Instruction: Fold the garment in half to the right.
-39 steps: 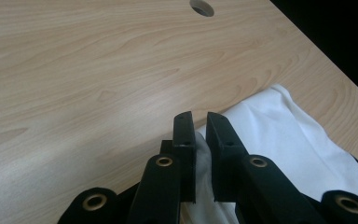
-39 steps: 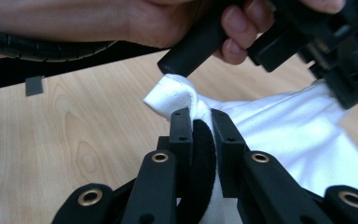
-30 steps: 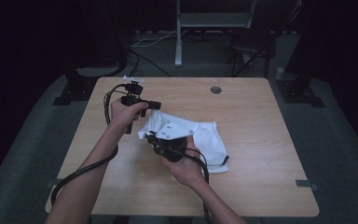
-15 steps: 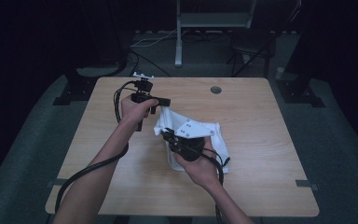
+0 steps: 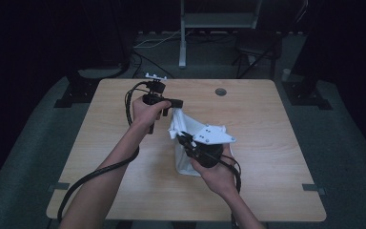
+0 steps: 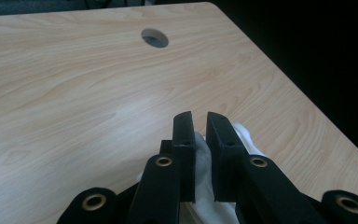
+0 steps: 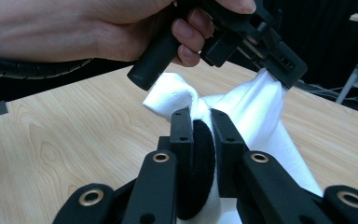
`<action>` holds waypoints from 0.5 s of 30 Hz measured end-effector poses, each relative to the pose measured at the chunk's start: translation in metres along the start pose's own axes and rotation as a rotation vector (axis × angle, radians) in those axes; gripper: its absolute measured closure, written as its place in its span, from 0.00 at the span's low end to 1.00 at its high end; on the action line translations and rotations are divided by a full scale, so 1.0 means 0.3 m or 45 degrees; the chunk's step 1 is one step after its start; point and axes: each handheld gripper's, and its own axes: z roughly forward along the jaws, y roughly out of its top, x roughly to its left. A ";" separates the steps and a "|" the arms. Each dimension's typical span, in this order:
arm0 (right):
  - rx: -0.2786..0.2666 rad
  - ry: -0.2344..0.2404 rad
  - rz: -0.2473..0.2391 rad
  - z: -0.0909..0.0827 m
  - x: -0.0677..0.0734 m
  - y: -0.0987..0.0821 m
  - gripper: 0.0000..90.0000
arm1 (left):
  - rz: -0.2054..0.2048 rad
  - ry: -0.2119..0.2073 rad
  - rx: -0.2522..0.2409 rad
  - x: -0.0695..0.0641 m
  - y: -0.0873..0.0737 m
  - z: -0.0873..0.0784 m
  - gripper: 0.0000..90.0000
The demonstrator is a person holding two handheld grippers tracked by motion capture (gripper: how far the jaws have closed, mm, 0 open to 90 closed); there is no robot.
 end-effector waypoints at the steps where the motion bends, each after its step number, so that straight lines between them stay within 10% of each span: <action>1: -0.002 -0.005 0.002 -0.005 -0.005 -0.003 0.90 | 0.008 -0.002 0.006 -0.004 0.002 0.007 0.92; 15: -0.005 -0.038 0.041 -0.036 -0.032 -0.031 0.90 | 0.045 -0.004 0.033 -0.035 0.005 0.065 0.92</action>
